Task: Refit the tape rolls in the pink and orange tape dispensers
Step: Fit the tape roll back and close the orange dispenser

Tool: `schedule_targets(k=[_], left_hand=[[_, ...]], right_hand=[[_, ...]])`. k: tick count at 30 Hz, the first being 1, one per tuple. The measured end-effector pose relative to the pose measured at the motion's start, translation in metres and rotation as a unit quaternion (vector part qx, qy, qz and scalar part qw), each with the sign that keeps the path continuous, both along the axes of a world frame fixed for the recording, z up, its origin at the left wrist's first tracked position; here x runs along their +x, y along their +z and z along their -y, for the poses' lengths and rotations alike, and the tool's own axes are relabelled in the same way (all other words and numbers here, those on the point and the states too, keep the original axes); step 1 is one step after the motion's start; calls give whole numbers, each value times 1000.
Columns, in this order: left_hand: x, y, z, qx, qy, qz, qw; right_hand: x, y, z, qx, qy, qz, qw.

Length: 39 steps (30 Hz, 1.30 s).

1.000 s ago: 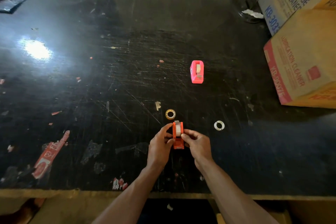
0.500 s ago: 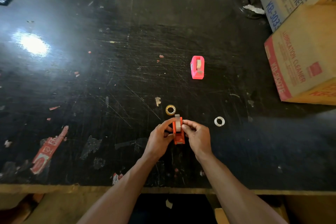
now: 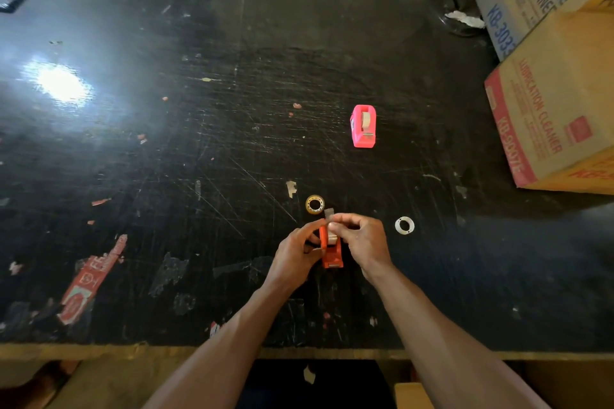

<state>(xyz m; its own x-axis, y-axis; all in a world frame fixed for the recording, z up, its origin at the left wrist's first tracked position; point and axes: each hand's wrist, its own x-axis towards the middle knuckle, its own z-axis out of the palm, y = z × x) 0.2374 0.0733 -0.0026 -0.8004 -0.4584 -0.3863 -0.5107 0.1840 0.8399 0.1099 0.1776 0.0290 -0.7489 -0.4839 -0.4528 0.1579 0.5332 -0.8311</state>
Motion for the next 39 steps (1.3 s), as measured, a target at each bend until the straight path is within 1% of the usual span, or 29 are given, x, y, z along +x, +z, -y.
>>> schedule_targets(k=[6,12,16,22,27,39], left_hand=[[-1,2,2,4,-2,5,1000],[-2,4,5,11,-6,14,1000],[-2,5,6,17,-4,14,1000],[-4,5,6,-1,-16,9,1000],[-4,5,6,9,-14,7,1000],[-6,5,2,-6,-7,-5,1000]], right_hand=[[1,1,-1,-18,5,-11,1000],[2,2,-7,-32,9,-51,998],[2,3,-13,-31,32,-66,997],[0,7,-12,-14,83,-114,990],[-1,10,-11,-12,111,-151,982],[28,1,-39,-16,106,-146,983]])
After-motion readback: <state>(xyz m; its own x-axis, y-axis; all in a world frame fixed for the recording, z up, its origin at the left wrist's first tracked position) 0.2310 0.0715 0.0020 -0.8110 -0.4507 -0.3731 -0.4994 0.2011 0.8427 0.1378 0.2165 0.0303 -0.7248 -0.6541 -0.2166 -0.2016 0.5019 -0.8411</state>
